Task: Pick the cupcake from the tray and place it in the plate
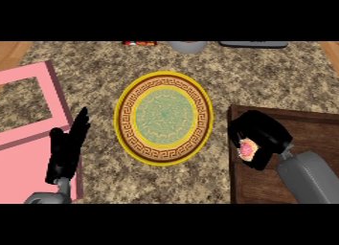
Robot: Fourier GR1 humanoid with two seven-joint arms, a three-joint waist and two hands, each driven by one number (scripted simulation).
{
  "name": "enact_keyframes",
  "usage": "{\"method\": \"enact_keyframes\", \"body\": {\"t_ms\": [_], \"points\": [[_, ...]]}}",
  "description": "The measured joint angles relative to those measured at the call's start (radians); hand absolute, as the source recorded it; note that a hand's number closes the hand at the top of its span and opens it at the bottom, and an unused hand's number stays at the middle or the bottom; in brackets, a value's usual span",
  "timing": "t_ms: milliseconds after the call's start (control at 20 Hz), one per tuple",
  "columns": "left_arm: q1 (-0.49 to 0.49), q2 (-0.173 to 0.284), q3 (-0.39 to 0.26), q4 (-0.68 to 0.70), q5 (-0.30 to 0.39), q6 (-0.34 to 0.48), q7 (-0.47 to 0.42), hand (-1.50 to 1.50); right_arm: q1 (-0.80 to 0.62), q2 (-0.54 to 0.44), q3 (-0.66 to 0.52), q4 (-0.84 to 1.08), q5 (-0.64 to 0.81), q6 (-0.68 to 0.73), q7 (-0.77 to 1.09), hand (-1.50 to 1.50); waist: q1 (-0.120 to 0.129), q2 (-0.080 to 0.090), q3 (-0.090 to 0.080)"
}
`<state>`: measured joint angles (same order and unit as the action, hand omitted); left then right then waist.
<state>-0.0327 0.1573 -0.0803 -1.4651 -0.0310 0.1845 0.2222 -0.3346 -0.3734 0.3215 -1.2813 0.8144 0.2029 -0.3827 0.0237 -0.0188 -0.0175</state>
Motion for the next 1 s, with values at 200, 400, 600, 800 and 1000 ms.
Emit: {"method": "enact_keyframes", "body": {"t_ms": [200, 400, 600, 800, 1000], "points": [[-0.008, -0.001, -0.006, 0.008, -0.006, -0.002, 0.003, 0.00, -0.047, 0.201, 0.060, -0.058, 0.078, -0.077, 0.253, 1.50, 0.007, -0.002, 0.003], [-0.021, -0.001, -0.003, 0.015, -0.006, -0.001, 0.015, 0.00, -0.107, 0.273, 0.129, -0.132, 0.135, -0.181, 0.502, 1.50, 0.011, 0.000, 0.007], [-0.031, 0.000, 0.000, 0.021, -0.006, -0.002, 0.015, 0.00, -0.184, 0.311, 0.195, -0.209, 0.196, -0.271, 0.759, 1.50, 0.015, 0.001, 0.010], [-0.031, -0.001, -0.002, 0.023, -0.004, -0.011, 0.009, 0.00, -0.278, 0.349, 0.295, -0.220, 0.236, -0.359, 1.058, 1.50, 0.028, 0.008, 0.013], [-0.024, -0.015, -0.015, 0.013, -0.018, 0.002, 0.013, 0.00, -0.415, 0.364, 0.374, -0.161, 0.221, -0.430, 1.310, 1.50, 0.032, 0.015, 0.015]]}}
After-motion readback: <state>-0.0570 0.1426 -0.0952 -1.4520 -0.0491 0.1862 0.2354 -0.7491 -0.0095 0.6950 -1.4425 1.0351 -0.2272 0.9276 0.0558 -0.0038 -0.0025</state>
